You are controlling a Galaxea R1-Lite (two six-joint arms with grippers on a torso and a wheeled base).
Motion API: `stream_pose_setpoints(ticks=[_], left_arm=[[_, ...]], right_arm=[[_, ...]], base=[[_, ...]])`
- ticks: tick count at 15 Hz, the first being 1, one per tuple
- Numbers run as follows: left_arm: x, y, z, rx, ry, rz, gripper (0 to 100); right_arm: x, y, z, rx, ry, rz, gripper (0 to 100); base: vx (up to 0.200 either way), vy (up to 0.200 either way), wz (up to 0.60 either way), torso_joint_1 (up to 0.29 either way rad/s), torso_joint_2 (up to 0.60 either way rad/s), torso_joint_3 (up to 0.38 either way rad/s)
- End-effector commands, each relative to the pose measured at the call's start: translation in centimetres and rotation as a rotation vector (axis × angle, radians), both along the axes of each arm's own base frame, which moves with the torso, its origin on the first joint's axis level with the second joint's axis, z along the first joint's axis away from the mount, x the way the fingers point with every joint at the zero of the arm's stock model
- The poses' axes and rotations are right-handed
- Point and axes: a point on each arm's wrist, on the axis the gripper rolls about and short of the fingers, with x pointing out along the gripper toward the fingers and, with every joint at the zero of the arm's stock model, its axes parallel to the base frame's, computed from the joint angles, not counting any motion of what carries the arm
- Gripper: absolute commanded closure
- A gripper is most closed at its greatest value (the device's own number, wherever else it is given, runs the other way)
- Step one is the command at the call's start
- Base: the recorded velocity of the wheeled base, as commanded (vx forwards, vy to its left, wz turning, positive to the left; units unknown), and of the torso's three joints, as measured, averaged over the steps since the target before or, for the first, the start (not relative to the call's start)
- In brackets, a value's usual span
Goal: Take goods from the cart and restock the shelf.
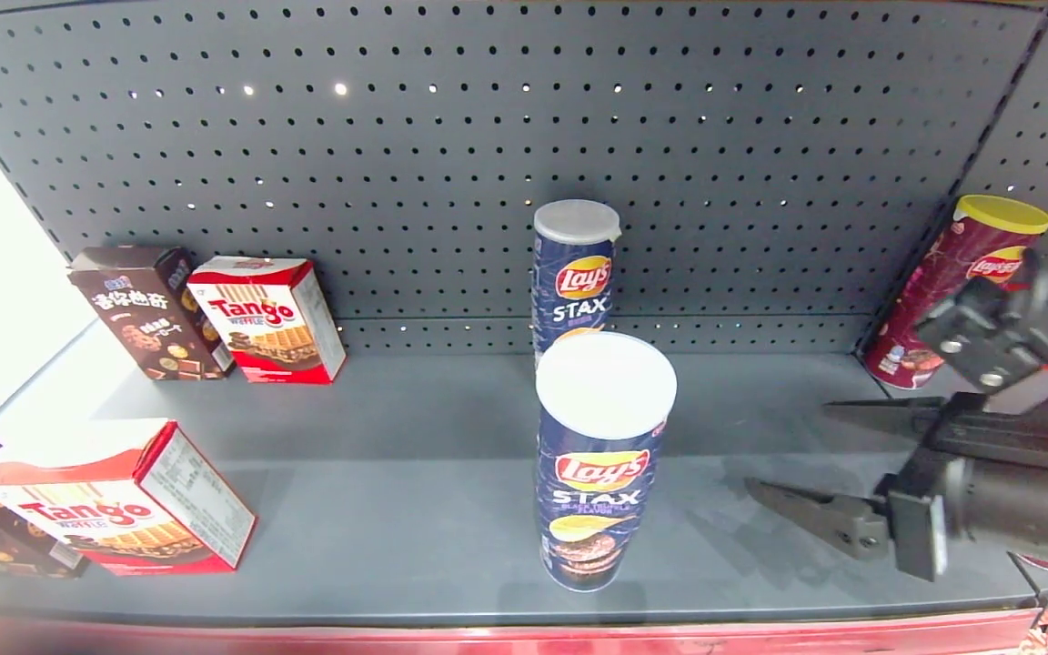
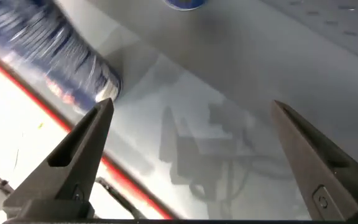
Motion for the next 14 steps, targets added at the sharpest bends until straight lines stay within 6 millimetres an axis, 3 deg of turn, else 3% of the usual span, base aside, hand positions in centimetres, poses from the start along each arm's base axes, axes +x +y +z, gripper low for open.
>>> stream_pose_setpoints(ticks=[1, 3, 6, 10, 12, 14], left_arm=[[0.0, 0.0, 0.0, 0.000, 0.002, 0.000, 0], [0.0, 0.0, 0.0, 0.002, 0.000, -0.002, 0], [0.0, 0.0, 0.0, 0.000, 0.002, -0.006, 0], [0.0, -0.1, 0.0, 0.001, 0.002, -0.023, 0], [0.0, -0.1, 0.0, 0.005, 0.003, -0.023, 0], [0.0, -0.1, 0.0, 0.003, 0.003, -0.023, 0]], right_arm=[[-5.2, -4.3, -0.4, 0.070, -0.085, -0.003, 0], [-8.9, -7.2, -2.6, 0.112, -0.141, 0.008, 0], [-12.5, -10.1, -5.4, 0.175, -0.218, 0.002, 0], [-15.0, -12.1, -9.6, 0.256, -0.251, -0.009, 0], [-16.0, -12.9, -13.1, 0.345, -0.257, -0.021, 0], [-16.2, -13.1, -15.7, 0.309, -0.224, -0.027, 0]], base=[[0.000, 0.000, 0.00, 0.000, 0.00, 0.000], [0.000, 0.000, 0.00, 0.000, 0.00, 0.000], [0.000, 0.000, 0.00, 0.000, 0.00, 0.000], [0.000, 0.000, 0.00, 0.000, 0.00, 0.000], [0.000, 0.000, 0.00, 0.000, 0.00, 0.000], [0.000, 0.000, 0.00, 0.000, 0.00, 0.000]])
